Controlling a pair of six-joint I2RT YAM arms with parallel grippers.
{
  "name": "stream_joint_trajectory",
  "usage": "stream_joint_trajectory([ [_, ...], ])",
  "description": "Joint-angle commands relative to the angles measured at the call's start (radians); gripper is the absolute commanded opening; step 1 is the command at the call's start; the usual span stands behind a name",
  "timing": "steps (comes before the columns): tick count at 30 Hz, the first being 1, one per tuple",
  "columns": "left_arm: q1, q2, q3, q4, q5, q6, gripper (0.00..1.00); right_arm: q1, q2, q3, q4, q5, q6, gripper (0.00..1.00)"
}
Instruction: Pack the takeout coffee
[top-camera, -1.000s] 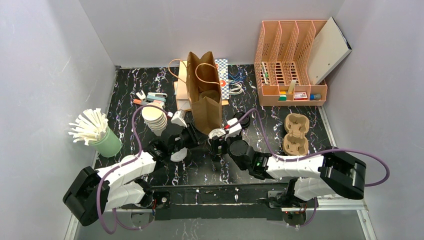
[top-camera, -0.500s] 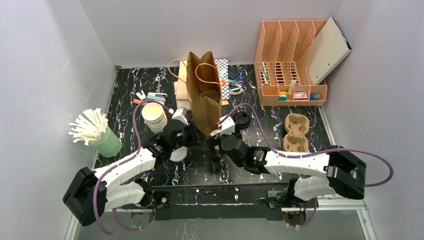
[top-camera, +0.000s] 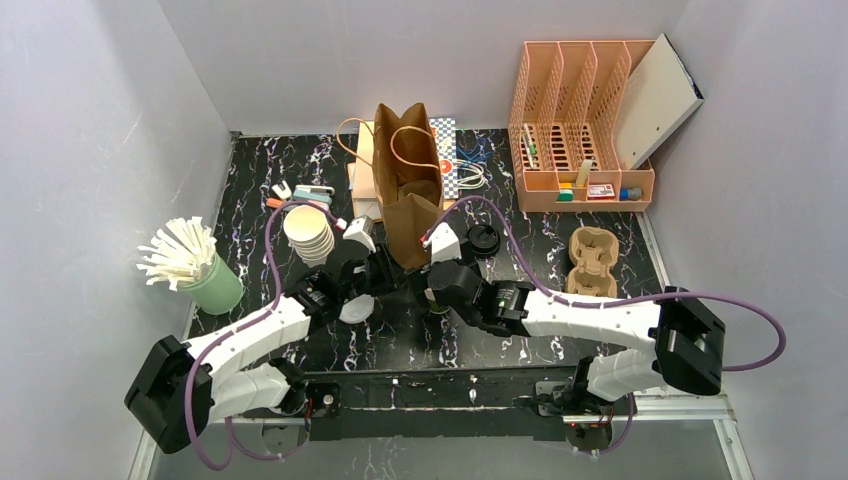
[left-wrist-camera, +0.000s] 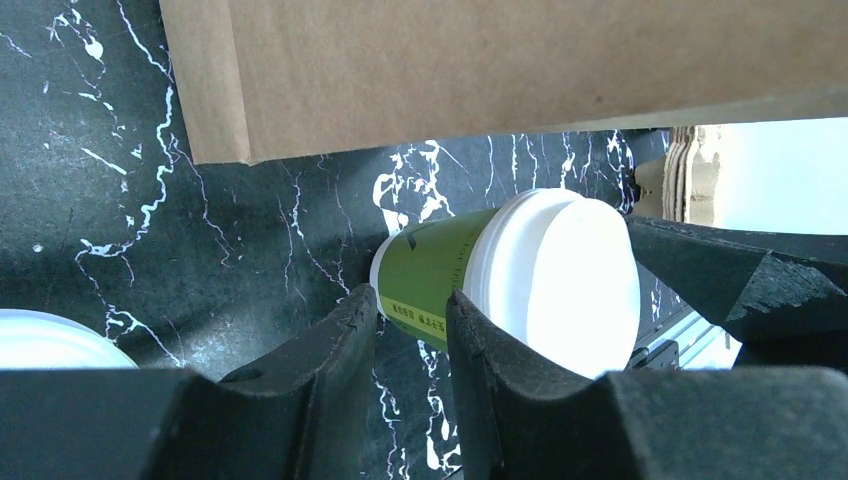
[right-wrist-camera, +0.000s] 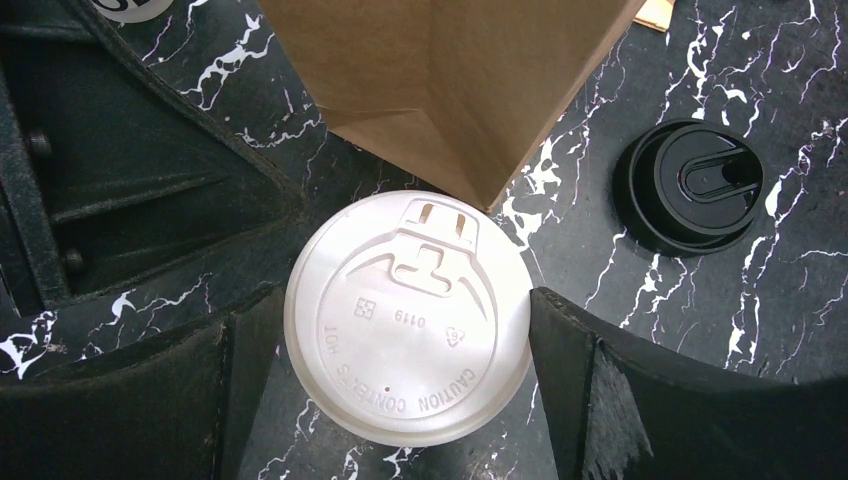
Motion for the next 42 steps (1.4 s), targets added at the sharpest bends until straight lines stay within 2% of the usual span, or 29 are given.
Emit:
stream_joint_trajectory([
  [1, 0.000, -0.039, 0.025, -0.018, -0.016, 0.008, 0.31, -0.008, 0.003, 0.057, -0.057, -0.013, 0.034, 0.98],
  [5, 0.001, -0.040, 0.019, -0.014, -0.009, 0.001, 0.32, -0.011, 0.001, 0.051, -0.086, -0.019, 0.064, 0.98],
  [9, 0.001, -0.040, 0.008, -0.004, 0.007, -0.010, 0.32, -0.010, -0.025, -0.007, -0.045, -0.024, 0.081, 0.98],
  [21, 0.001, -0.067, -0.005, 0.017, 0.058, -0.041, 0.38, -0.011, -0.076, -0.029, -0.033, -0.047, 0.065, 0.98],
  [27, 0.000, -0.032, -0.012, 0.081, 0.141, -0.062, 0.43, -0.011, -0.098, -0.041, -0.031, -0.068, 0.060, 0.98],
  [42, 0.001, 0.053, -0.006, 0.122, 0.224, -0.054, 0.50, -0.011, -0.128, -0.123, 0.052, -0.110, 0.019, 0.98],
])
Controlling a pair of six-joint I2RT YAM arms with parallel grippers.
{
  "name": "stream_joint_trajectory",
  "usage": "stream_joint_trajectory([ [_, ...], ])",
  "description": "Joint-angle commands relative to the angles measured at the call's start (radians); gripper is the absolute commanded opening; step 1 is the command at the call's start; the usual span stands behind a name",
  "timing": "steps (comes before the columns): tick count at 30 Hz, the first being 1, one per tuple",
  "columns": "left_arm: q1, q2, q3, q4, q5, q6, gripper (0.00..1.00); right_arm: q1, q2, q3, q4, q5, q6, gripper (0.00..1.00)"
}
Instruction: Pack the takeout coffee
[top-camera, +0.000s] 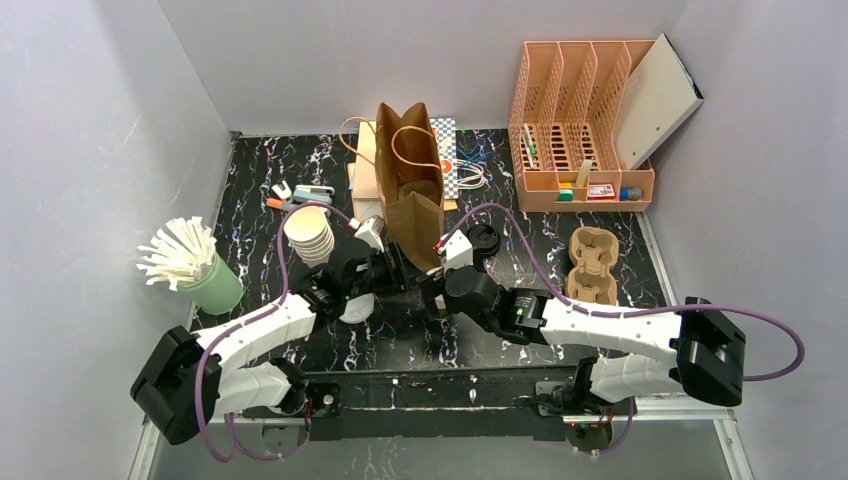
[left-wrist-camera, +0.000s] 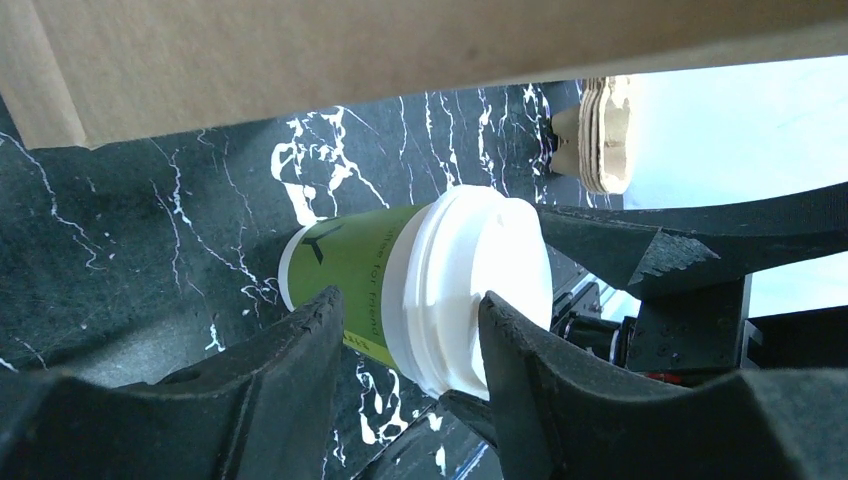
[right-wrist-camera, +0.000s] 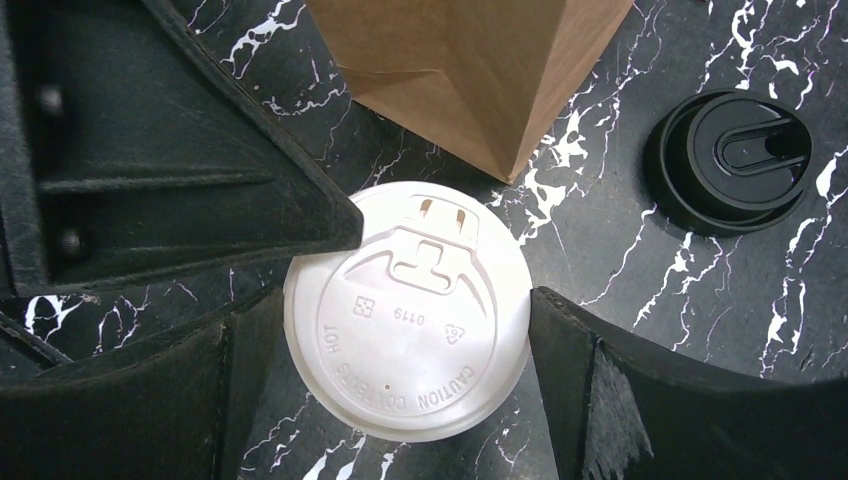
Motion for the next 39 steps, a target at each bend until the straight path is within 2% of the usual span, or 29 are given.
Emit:
stream_joint_trajectory([
  [1, 0.000, 0.018, -0.003, 0.013, 0.039, 0.015, 0.50, -0.003, -0.014, -0.016, 0.031, -0.031, -0.013, 0.98],
  [12, 0.000, 0.008, 0.011, -0.082, -0.020, 0.072, 0.44, -0.004, -0.067, 0.019, 0.018, -0.048, -0.022, 0.98],
  [23, 0.001, -0.008, 0.036, -0.112, -0.030, 0.094, 0.45, -0.008, -0.103, 0.090, -0.157, 0.064, 0.091, 0.98],
  [28, 0.000, 0.007, 0.102, -0.141, 0.004, 0.116, 0.47, -0.022, -0.155, 0.120, -0.259, 0.014, 0.153, 0.91],
  [34, 0.000, 0.012, 0.127, -0.147, 0.013, 0.123, 0.53, -0.072, -0.256, 0.087, -0.317, -0.065, 0.202, 0.76],
  [39, -0.001, 0.005, 0.149, -0.164, 0.023, 0.127, 0.55, -0.210, -0.320, 0.037, -0.319, -0.286, 0.253, 0.64],
])
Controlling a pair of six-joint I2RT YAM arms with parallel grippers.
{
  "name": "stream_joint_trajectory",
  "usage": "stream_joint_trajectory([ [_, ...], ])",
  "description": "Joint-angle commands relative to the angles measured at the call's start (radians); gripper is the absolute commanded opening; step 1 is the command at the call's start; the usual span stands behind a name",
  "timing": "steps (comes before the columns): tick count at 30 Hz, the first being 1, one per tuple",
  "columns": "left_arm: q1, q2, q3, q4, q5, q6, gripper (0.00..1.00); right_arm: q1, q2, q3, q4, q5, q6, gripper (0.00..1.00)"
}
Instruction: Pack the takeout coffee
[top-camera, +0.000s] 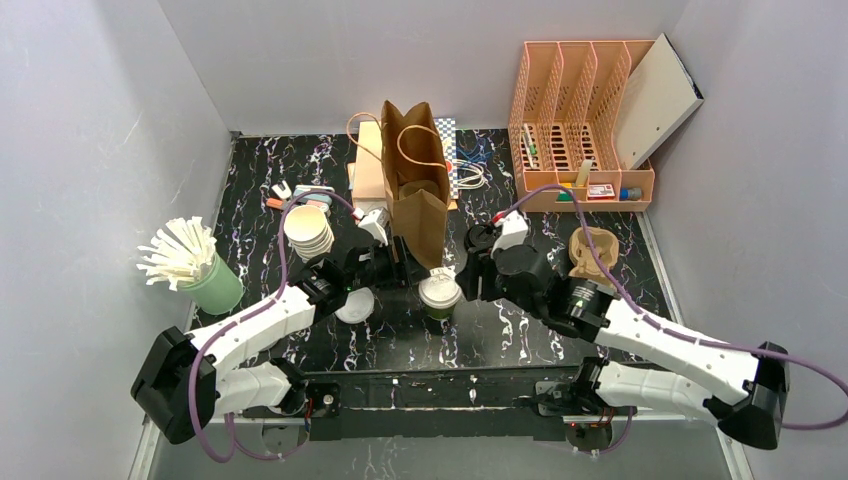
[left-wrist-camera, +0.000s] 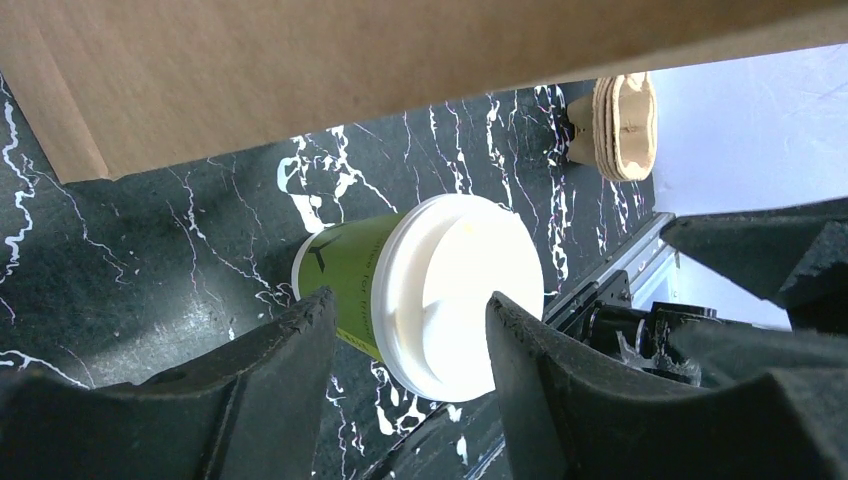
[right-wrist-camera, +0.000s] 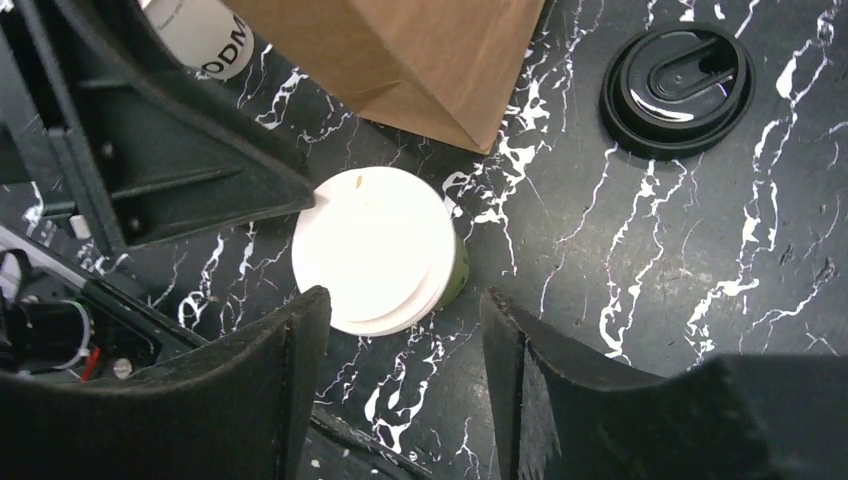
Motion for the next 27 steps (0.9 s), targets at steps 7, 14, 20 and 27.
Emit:
stream_joint_trajectory([
  [7, -0.010, -0.019, 0.048, -0.047, 0.005, 0.043, 0.45, -0.174, -0.092, -0.127, 0.059, -0.387, 0.231, 0.41],
  [14, -0.084, -0.064, 0.022, -0.049, -0.135, 0.079, 0.44, -0.176, -0.168, -0.272, 0.200, -0.429, 0.391, 0.35],
  [20, -0.167, -0.070, 0.029, -0.052, -0.304, 0.137, 0.47, -0.176, -0.168, -0.305, 0.250, -0.427, 0.425, 0.35],
  [27, -0.240, -0.057, 0.032, -0.032, -0.487, 0.196, 0.46, -0.175, -0.125, -0.316, 0.297, -0.411, 0.484, 0.35],
])
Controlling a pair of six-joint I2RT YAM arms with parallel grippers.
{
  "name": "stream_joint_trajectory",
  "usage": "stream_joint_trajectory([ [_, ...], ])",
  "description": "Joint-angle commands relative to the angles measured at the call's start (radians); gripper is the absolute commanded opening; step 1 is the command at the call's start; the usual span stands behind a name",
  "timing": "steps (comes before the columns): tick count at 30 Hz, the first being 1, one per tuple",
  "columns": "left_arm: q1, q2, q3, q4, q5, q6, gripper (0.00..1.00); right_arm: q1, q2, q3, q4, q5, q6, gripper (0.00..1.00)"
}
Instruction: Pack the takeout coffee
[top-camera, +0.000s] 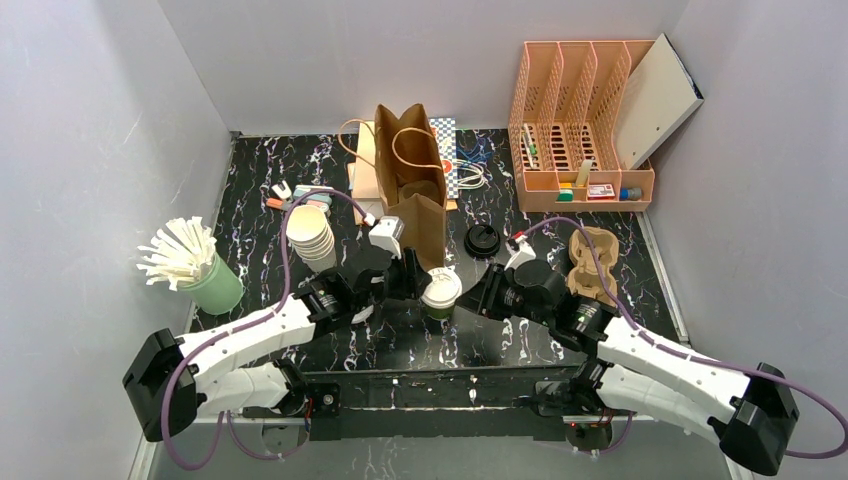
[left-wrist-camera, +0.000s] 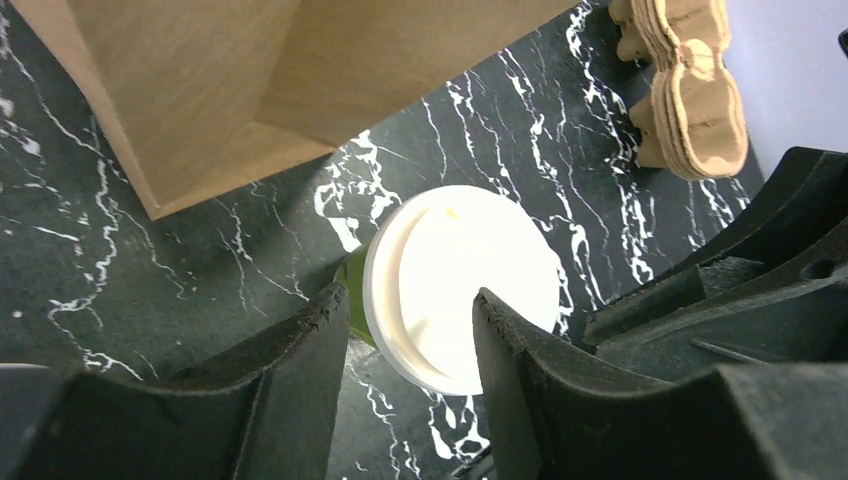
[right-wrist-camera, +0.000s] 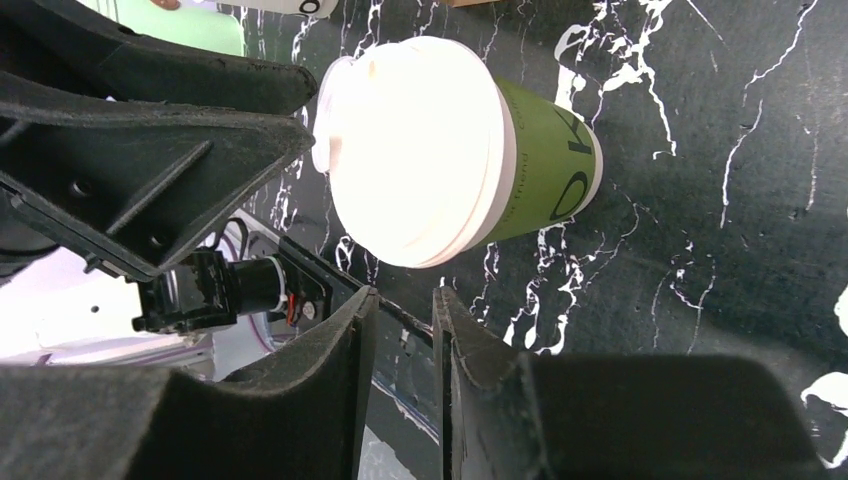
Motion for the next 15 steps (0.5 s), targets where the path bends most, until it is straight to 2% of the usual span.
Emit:
stream_joint_trajectory([
  [1, -0.041, 0.003, 0.016, 0.016, -0.173, 0.067, 0.46, -0.005, 0.018, -0.010, 0.077, 0.013, 0.063, 0.35],
  [9, -0.052, 0.030, 0.020, 0.063, -0.167, 0.096, 0.49, -0.004, 0.014, -0.032, 0.058, 0.053, 0.105, 0.35],
  [15, -0.052, 0.080, 0.037, 0.084, -0.107, 0.092, 0.49, -0.005, 0.028, -0.037, 0.070, 0.053, 0.110, 0.35],
])
